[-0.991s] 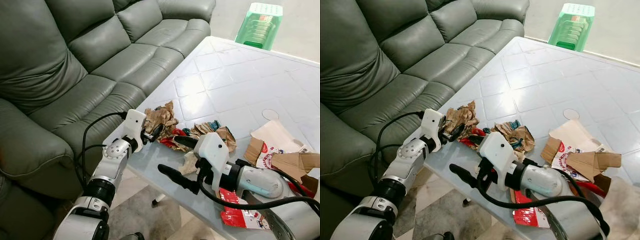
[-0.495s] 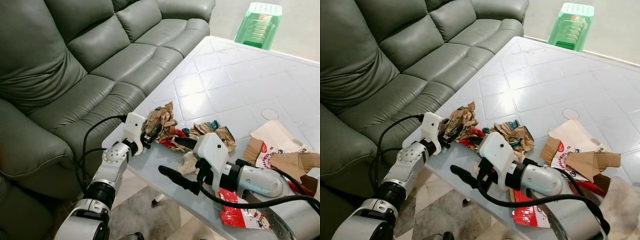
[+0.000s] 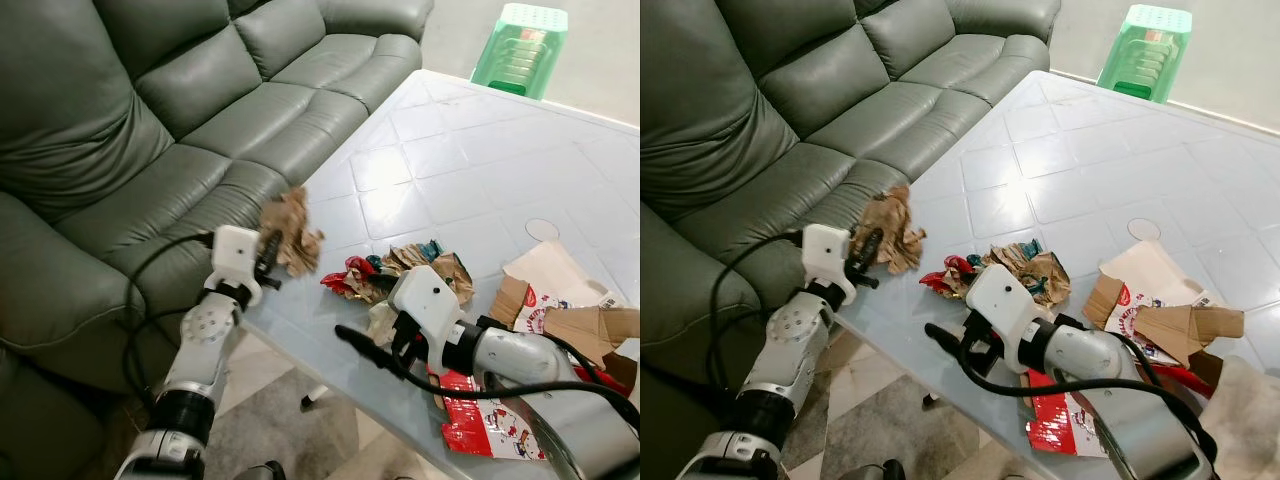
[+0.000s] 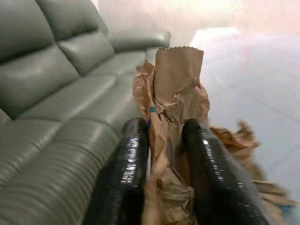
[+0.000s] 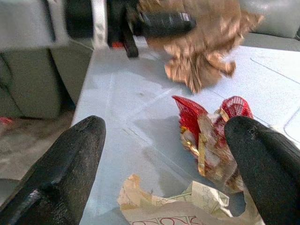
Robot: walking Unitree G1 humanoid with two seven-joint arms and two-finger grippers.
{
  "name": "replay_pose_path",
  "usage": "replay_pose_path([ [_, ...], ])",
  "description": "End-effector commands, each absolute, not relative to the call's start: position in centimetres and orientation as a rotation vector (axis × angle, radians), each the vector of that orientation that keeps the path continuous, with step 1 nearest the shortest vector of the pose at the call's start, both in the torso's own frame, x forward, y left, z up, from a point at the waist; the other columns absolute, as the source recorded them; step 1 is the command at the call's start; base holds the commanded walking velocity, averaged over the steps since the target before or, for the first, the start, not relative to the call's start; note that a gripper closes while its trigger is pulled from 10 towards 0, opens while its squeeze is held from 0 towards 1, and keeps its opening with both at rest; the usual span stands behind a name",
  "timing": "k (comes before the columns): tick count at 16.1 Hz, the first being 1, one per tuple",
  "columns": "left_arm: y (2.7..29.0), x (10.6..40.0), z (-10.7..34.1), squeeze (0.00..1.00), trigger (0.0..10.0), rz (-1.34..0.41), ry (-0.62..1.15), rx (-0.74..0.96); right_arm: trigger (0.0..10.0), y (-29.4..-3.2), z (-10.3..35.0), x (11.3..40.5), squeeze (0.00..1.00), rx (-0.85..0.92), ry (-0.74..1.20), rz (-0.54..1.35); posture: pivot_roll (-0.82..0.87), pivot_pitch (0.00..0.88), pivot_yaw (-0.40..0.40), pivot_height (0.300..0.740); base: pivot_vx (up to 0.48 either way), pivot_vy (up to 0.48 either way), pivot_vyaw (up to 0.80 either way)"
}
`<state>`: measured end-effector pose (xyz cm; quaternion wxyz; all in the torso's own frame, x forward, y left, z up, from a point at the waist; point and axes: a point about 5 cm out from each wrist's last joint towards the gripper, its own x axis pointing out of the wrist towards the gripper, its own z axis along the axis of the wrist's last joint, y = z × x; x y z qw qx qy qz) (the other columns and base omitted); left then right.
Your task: Picking trash to rubbish bin
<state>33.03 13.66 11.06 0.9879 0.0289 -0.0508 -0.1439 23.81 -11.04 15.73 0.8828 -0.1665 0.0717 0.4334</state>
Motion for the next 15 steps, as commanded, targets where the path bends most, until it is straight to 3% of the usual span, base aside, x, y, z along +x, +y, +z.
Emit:
replay_pose_path([
  [1, 13.6, 32.6, 11.9, 0.00, 0.0, -0.274, -0.157, 0.062, 10.0, -11.0, 15.7, 24.1, 0.00, -0.377, 0.130, 0.896, -0.12, 0.124, -0.019, 0.740, 0.000, 0.000, 0.00],
  [4, 12.6, 30.3, 13.7, 0.00, 0.0, -0.267, -0.264, 0.036, 10.0, -10.6, 15.5, 25.7, 0.00, -0.403, 0.070, 0.835, -0.09, 0.130, -0.037, 0.740, 0.000, 0.000, 0.00],
  [8, 10.6, 27.8, 14.2, 0.00, 0.0, -0.297, -0.272, 0.004, 10.0, -10.3, 14.9, 27.5, 0.00, -0.438, 0.025, 0.779, -0.07, 0.134, -0.052, 0.740, 0.000, 0.000, 0.00],
  [15, 11.4, 27.3, 15.7, 0.00, 0.0, -0.280, -0.275, 0.021, 10.0, -10.3, 11.8, 29.1, 0.00, -0.583, 0.057, 0.837, -0.04, 0.138, -0.065, 0.740, 0.000, 0.000, 0.00],
])
